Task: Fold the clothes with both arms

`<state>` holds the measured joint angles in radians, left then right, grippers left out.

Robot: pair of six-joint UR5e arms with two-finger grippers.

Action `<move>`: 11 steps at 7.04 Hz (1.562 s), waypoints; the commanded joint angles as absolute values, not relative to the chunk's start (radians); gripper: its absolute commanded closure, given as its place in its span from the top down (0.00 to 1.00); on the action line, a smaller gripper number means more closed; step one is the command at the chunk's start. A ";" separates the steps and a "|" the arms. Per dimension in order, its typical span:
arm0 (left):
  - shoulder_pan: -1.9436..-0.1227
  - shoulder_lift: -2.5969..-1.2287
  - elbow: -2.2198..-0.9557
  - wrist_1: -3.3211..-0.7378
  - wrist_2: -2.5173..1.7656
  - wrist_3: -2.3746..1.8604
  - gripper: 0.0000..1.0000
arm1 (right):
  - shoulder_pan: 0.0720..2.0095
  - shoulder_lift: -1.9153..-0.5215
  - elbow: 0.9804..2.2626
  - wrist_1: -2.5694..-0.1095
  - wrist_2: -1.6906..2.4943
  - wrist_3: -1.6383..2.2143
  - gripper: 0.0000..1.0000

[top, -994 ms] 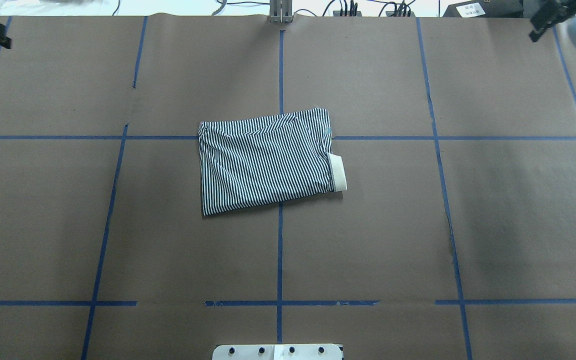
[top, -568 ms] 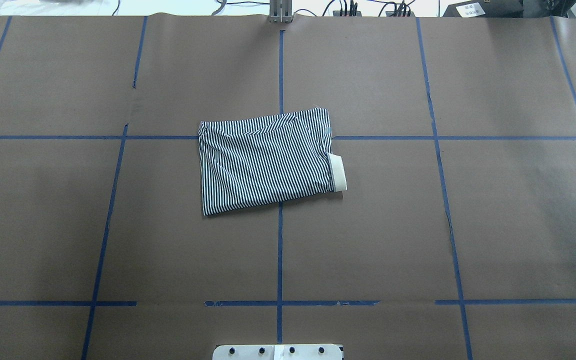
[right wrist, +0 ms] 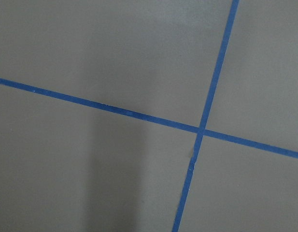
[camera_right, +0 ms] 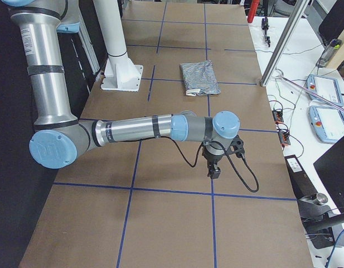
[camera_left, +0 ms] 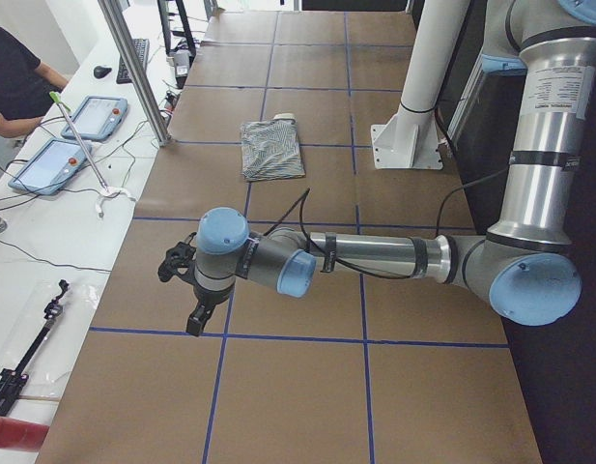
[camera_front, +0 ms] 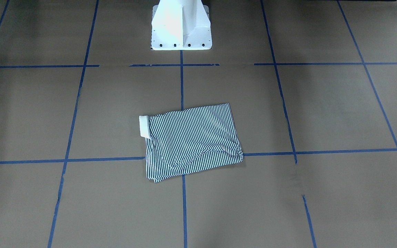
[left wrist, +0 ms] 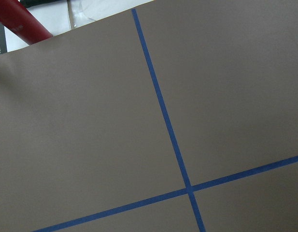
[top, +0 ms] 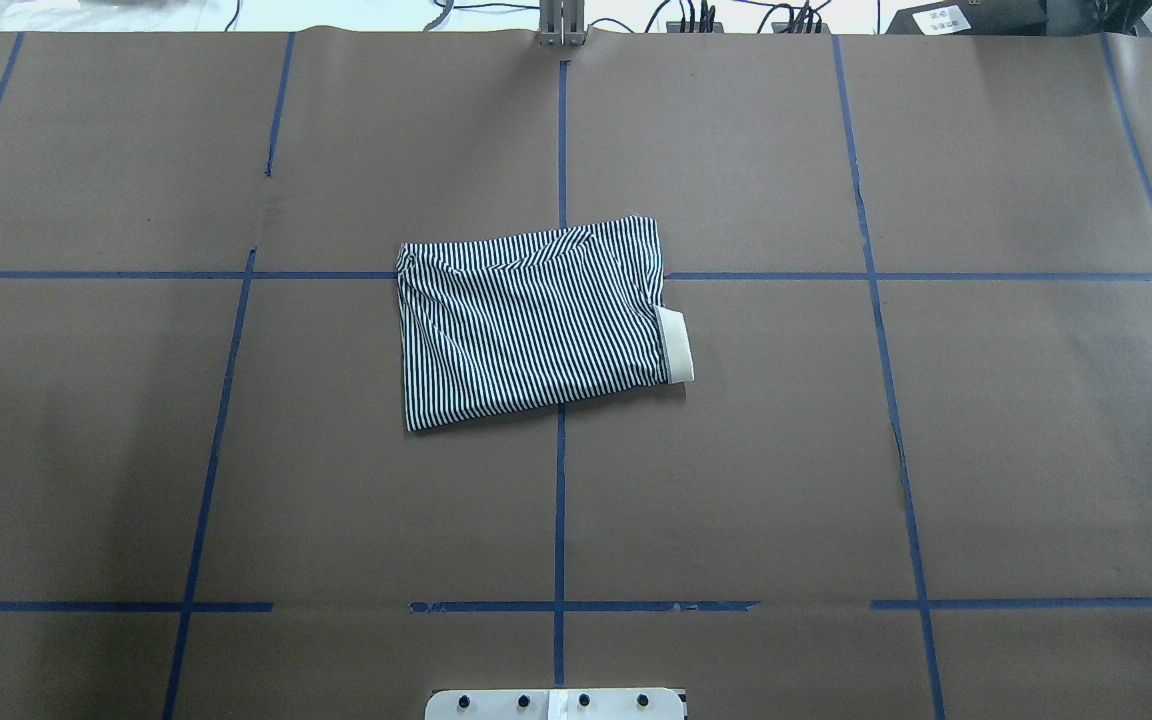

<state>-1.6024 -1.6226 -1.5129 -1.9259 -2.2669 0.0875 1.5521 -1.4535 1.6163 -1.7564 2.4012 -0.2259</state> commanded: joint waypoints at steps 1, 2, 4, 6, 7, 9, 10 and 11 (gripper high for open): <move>-1.600 -1.653 -1.506 -1.776 -2.249 -0.048 1.00 | 1.551 -1.488 1.629 -1.741 2.404 -0.139 1.00; -1.597 -1.676 -1.549 -1.658 -2.247 -0.049 1.00 | 1.548 -1.486 1.628 -1.703 2.399 -0.047 1.00; -1.595 -1.666 -1.594 -1.592 -2.247 -0.048 1.00 | 1.542 -1.541 1.583 -1.527 2.399 0.005 1.00; -1.595 -1.641 -1.580 -1.592 -2.247 0.041 1.00 | 1.542 -1.543 1.548 -1.479 2.408 0.006 1.00; -1.594 -1.637 -1.577 -1.592 -2.249 0.041 1.00 | 1.543 -1.543 1.551 -1.480 2.414 0.006 1.00; -1.588 -1.611 -1.578 -1.601 -2.250 0.041 1.00 | 1.545 -1.565 1.557 -1.477 2.436 0.006 1.00; -1.588 -1.611 -1.580 -1.597 -2.253 0.041 1.00 | 1.546 -1.563 1.565 -1.477 2.439 0.006 1.00; -1.588 -1.611 -1.580 -1.597 -2.259 0.038 1.00 | 1.546 -1.563 1.565 -1.479 2.439 0.008 1.00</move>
